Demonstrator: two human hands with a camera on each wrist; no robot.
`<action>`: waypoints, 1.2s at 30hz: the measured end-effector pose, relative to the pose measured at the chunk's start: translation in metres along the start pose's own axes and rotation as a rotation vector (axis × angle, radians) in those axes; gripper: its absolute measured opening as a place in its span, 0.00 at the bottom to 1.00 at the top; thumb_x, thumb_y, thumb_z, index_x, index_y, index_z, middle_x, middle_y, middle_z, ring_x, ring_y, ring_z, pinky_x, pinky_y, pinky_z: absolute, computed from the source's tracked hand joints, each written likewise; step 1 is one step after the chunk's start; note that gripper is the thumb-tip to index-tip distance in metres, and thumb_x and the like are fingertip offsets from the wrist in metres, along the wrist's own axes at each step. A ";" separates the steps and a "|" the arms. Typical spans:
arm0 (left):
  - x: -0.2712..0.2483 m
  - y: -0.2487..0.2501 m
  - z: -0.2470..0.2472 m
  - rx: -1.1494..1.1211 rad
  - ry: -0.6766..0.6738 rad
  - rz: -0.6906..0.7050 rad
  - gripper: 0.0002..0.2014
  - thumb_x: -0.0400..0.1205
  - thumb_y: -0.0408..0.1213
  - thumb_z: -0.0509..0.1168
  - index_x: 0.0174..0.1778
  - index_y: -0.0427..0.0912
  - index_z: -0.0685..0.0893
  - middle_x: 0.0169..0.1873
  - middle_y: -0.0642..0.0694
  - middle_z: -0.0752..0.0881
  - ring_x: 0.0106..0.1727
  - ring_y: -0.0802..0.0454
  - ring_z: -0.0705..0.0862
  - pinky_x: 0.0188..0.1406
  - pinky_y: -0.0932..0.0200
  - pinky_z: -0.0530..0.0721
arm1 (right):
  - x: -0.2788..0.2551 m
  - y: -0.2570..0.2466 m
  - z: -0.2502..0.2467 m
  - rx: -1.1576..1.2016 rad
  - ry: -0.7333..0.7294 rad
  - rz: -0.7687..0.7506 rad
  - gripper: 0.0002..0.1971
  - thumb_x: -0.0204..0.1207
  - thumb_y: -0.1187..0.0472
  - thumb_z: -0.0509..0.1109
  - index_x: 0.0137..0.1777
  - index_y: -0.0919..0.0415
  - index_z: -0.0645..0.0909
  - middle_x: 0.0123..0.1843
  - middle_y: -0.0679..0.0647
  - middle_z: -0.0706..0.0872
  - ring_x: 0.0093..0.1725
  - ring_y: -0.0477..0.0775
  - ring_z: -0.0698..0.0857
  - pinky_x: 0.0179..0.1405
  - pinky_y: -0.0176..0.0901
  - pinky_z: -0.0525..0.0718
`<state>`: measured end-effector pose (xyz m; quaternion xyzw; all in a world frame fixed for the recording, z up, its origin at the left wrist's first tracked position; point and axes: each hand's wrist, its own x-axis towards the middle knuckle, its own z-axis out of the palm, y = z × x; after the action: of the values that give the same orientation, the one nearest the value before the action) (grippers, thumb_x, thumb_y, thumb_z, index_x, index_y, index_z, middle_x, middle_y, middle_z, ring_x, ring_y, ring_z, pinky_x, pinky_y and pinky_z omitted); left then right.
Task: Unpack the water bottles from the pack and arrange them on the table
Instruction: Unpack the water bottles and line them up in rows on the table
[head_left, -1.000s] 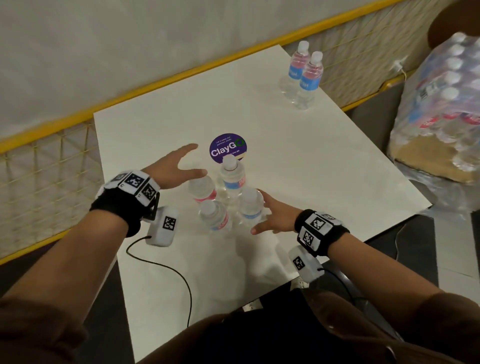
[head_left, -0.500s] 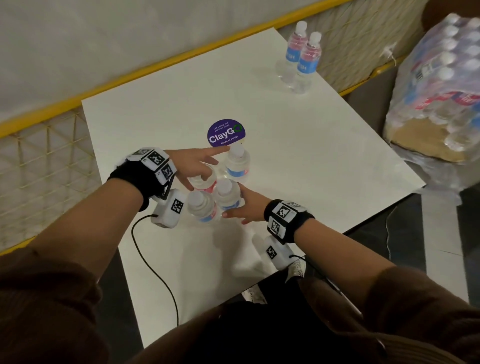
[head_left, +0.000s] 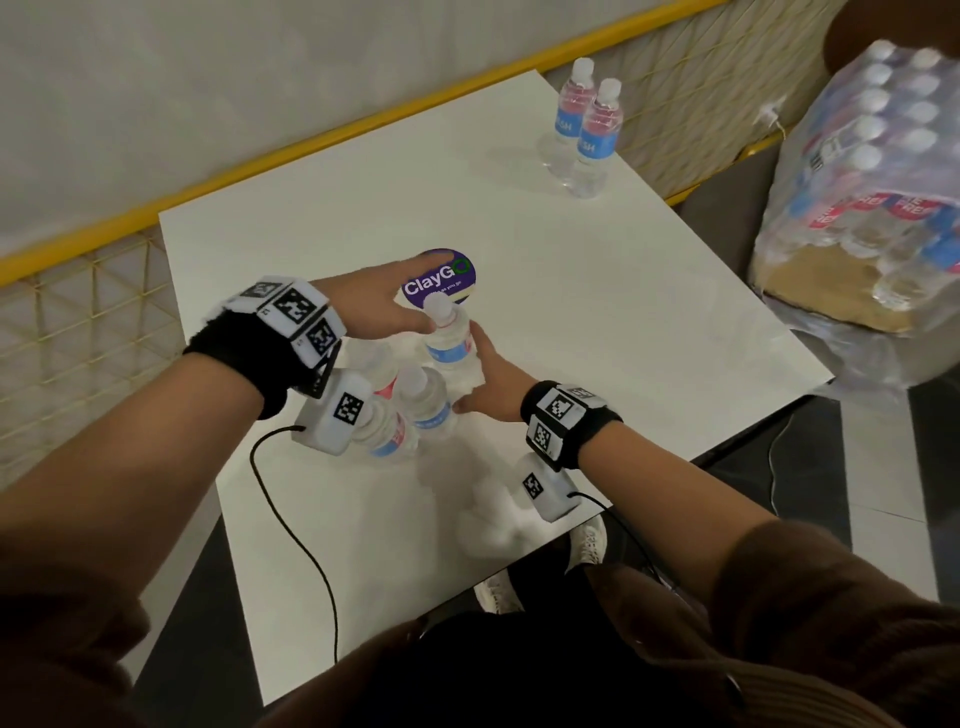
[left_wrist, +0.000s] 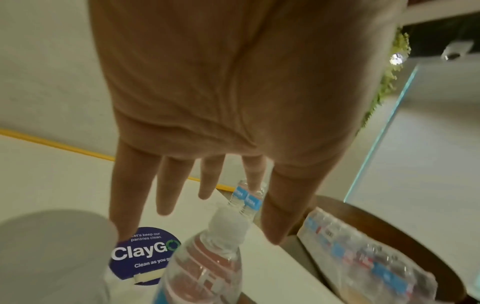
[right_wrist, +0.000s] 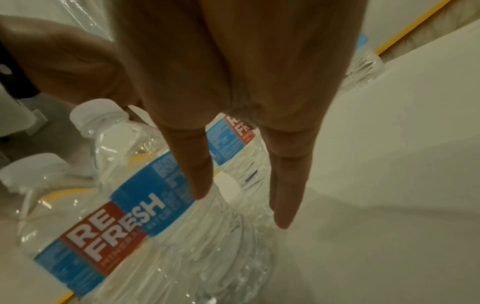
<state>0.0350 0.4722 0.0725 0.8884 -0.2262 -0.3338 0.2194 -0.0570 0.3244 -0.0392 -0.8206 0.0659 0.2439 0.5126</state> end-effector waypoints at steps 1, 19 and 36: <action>0.003 0.004 0.003 0.062 -0.015 -0.011 0.37 0.77 0.41 0.70 0.80 0.58 0.59 0.77 0.55 0.67 0.75 0.55 0.69 0.74 0.58 0.67 | 0.000 -0.001 0.001 0.004 -0.033 -0.008 0.57 0.69 0.68 0.76 0.83 0.57 0.33 0.80 0.59 0.64 0.75 0.61 0.72 0.65 0.48 0.74; 0.088 0.178 0.110 0.429 -0.204 0.146 0.19 0.83 0.43 0.61 0.71 0.49 0.75 0.68 0.48 0.79 0.68 0.49 0.78 0.69 0.56 0.73 | -0.077 0.116 -0.166 -0.023 -0.089 0.425 0.13 0.77 0.66 0.68 0.60 0.62 0.81 0.55 0.56 0.86 0.52 0.53 0.86 0.46 0.47 0.87; 0.261 0.369 0.176 0.217 0.052 0.379 0.39 0.78 0.36 0.65 0.83 0.50 0.54 0.79 0.40 0.60 0.76 0.39 0.69 0.75 0.52 0.69 | -0.124 0.237 -0.387 0.394 1.048 0.487 0.51 0.71 0.61 0.76 0.83 0.63 0.42 0.83 0.60 0.55 0.81 0.61 0.60 0.80 0.50 0.62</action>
<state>-0.0053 -0.0084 0.0232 0.8567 -0.4183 -0.2370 0.1869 -0.1214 -0.1414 -0.0356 -0.6826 0.5390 -0.0989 0.4835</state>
